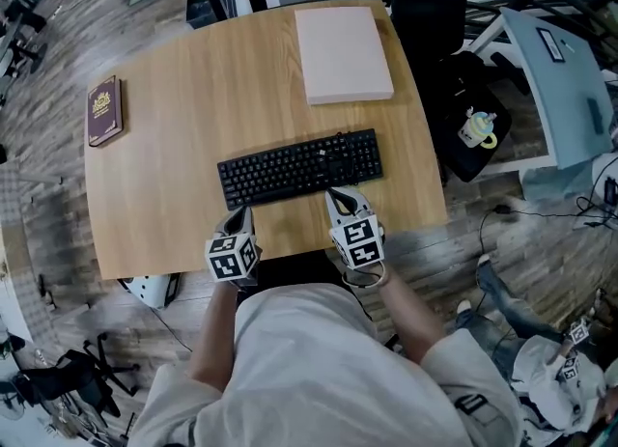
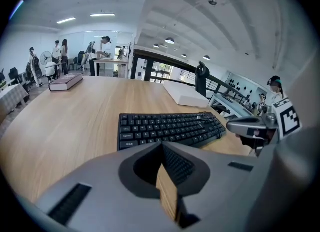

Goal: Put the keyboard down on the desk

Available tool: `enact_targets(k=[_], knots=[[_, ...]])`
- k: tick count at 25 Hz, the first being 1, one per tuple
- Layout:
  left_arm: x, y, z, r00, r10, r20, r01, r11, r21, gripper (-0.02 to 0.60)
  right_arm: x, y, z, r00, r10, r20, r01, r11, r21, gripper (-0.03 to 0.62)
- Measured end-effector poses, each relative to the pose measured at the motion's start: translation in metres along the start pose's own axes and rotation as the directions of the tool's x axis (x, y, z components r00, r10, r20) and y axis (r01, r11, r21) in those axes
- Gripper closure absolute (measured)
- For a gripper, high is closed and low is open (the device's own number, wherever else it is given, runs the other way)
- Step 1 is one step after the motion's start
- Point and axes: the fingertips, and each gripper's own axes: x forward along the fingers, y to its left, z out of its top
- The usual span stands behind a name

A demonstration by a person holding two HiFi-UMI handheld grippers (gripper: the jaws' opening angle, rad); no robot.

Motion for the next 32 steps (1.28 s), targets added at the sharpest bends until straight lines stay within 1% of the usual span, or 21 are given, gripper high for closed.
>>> enact_targets(k=[3, 9, 14, 19, 21, 25, 29, 32], knots=[[-0.003, -0.004, 0.001, 1.000, -0.016, 0.013, 0.016, 1.000, 0.009, 0.571, -0.004, 0.004, 0.001, 1.000, -0.009, 0.008, 0.009, 1.000, 0.018, 0.589], [-0.020, -0.006, 0.005, 0.997, -0.058, 0.059, 0.058, 0.998, 0.010, 0.571, -0.012, 0.020, 0.011, 0.998, -0.047, 0.035, 0.047, 0.999, 0.015, 0.591], [-0.043, 0.000, 0.024, 0.989, -0.066, 0.132, 0.065, 0.998, 0.018, 0.571, -0.019, 0.037, 0.033, 0.995, -0.071, 0.076, 0.071, 0.997, -0.003, 0.589], [-0.075, 0.009, 0.049, 0.973, -0.075, 0.217, 0.070, 0.997, 0.031, 0.571, -0.030, 0.056, 0.065, 0.987, -0.078, 0.143, 0.083, 0.996, -0.031, 0.591], [-0.088, 0.011, 0.060, 0.965, -0.072, 0.251, 0.063, 0.997, 0.041, 0.571, -0.038, 0.060, 0.082, 0.980, -0.086, 0.181, 0.095, 0.994, -0.045, 0.591], [-0.112, 0.009, 0.087, 0.945, -0.077, 0.318, 0.060, 0.996, 0.063, 0.571, -0.058, 0.068, 0.118, 0.961, -0.110, 0.254, 0.141, 0.984, -0.106, 0.591], [-0.134, 0.001, 0.120, 0.911, -0.100, 0.401, 0.074, 0.994, 0.079, 0.571, -0.076, 0.076, 0.154, 0.935, -0.114, 0.337, 0.156, 0.982, -0.102, 0.591], [-0.152, -0.006, 0.142, 0.881, -0.108, 0.461, 0.065, 0.992, 0.107, 0.571, -0.092, 0.078, 0.181, 0.908, -0.127, 0.399, 0.179, 0.979, -0.097, 0.591]])
